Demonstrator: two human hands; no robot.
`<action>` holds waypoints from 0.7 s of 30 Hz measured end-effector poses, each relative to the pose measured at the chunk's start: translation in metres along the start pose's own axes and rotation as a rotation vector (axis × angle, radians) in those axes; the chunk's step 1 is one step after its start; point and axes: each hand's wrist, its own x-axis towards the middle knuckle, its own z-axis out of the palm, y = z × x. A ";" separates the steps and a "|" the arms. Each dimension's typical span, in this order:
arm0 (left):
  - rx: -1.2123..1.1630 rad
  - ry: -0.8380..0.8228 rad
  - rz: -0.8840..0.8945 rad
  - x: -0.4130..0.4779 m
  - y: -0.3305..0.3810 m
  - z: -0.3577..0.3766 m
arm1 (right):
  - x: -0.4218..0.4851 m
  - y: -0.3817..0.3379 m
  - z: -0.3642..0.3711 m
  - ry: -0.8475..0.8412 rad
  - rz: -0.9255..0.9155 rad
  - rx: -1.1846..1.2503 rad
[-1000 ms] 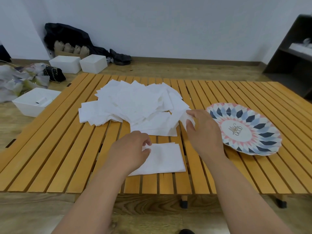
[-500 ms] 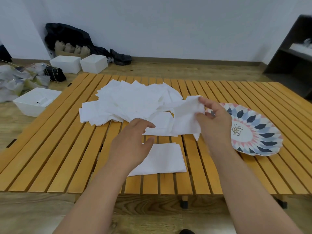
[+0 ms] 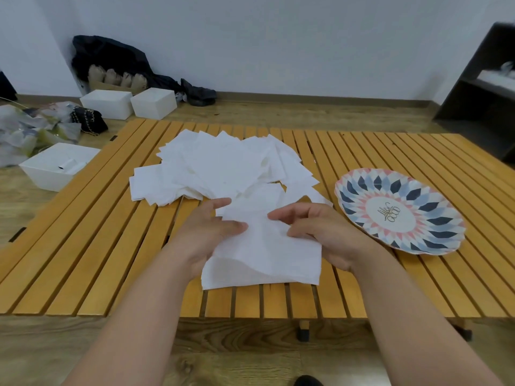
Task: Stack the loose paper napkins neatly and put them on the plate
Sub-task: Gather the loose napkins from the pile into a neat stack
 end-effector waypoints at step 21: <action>0.809 0.201 0.007 0.019 -0.017 -0.014 | 0.028 0.041 0.021 0.302 -0.099 -0.754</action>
